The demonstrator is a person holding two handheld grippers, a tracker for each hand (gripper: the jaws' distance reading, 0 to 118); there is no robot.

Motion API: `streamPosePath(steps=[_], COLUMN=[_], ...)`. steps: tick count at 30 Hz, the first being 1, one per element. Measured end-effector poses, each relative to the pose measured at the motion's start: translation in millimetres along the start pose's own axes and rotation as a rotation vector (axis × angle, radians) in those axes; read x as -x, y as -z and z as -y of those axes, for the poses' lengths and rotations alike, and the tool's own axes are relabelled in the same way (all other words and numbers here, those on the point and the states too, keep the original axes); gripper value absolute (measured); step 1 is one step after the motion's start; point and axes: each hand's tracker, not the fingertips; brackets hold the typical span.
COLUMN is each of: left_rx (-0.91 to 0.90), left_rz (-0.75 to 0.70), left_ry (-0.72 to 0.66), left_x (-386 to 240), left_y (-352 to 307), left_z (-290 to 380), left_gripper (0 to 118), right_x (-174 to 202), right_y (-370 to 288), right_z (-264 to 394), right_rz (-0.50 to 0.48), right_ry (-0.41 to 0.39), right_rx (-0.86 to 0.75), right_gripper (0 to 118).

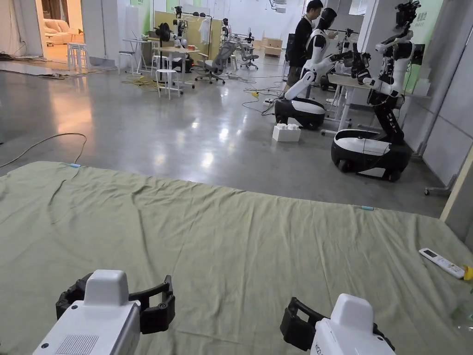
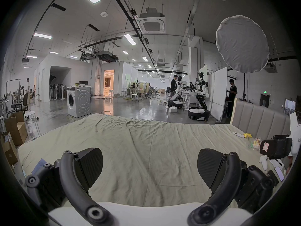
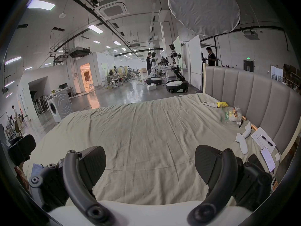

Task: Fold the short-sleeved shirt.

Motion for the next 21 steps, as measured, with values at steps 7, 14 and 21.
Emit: streamPosePath(steps=[7, 14, 21], left_rx=[0.0, 0.003, 0.0], left_rz=[0.012, 0.01, 0.003], left_ry=[0.006, 0.012, 0.002], left_x=[-3.5, -4.4, -5.6], left_y=[0.2, 1.8, 5.7], left_z=[-0.8, 1.8, 0.6], left_gripper=[116, 116, 116], right_x=[-0.9, -3.5, -0.6], right_y=[3.1, 4.9, 9.2], right_z=[-0.2, 0.5, 8.7], right_rz=[-0.012, 0.014, 0.029], right_ry=[0.006, 0.01, -0.069], right_rx=[0.023, 0.009, -0.024], right_gripper=[111, 111, 111])
